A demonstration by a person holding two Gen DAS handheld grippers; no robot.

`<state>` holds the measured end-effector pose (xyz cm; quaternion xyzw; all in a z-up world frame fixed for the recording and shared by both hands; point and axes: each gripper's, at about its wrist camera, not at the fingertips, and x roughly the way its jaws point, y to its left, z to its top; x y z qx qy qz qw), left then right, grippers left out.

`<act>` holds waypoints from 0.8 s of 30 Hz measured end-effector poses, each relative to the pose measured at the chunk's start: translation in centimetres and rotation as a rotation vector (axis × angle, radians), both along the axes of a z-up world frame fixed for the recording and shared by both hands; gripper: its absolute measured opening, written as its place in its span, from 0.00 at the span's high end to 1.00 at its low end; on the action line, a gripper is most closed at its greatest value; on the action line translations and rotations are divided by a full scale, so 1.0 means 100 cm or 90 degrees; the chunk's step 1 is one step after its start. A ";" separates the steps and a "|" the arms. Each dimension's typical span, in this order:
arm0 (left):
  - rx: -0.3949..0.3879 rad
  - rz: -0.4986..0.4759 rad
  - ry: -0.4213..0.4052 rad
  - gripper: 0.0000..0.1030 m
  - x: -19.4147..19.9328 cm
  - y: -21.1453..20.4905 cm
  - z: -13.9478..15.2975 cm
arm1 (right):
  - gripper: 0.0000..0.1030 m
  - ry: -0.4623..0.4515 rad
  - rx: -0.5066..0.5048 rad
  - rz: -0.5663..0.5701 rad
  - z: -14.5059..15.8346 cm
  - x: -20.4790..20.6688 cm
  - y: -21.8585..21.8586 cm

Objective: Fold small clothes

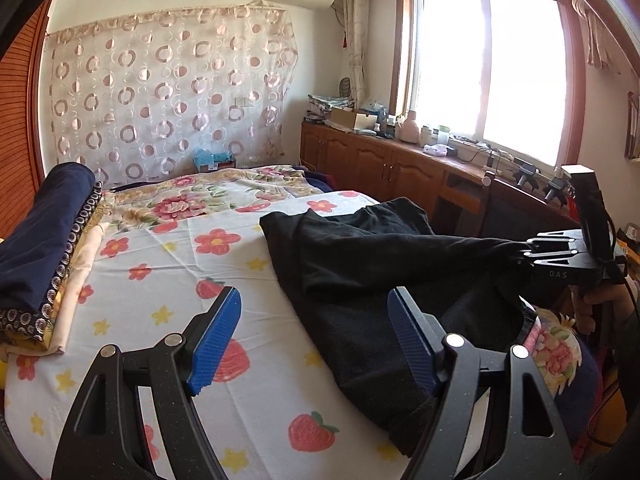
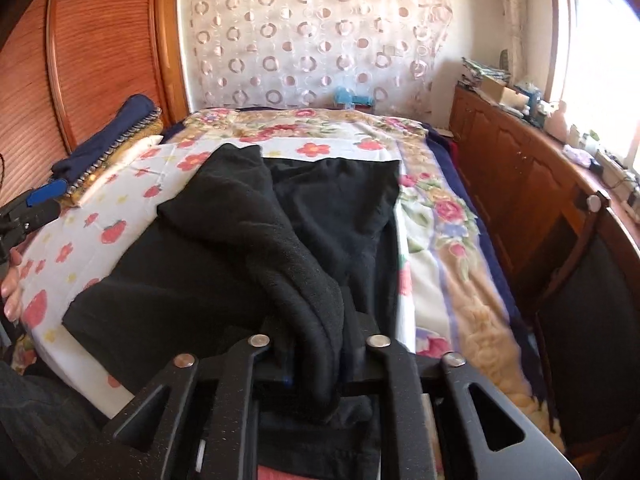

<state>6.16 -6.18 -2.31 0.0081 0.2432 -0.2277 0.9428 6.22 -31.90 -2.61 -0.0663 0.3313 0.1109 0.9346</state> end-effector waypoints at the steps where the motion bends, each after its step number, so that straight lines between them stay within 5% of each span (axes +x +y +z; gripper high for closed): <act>1: 0.001 0.000 0.003 0.25 0.001 -0.002 -0.002 | 0.78 -0.001 -0.009 -0.007 -0.001 0.001 -0.002; 10: 0.015 -0.012 0.025 0.25 0.004 -0.016 -0.011 | 0.67 -0.031 -0.016 -0.037 0.012 -0.017 -0.016; 24: 0.000 0.034 0.031 0.25 0.005 0.013 -0.004 | 0.64 -0.034 -0.008 0.105 0.013 0.031 0.071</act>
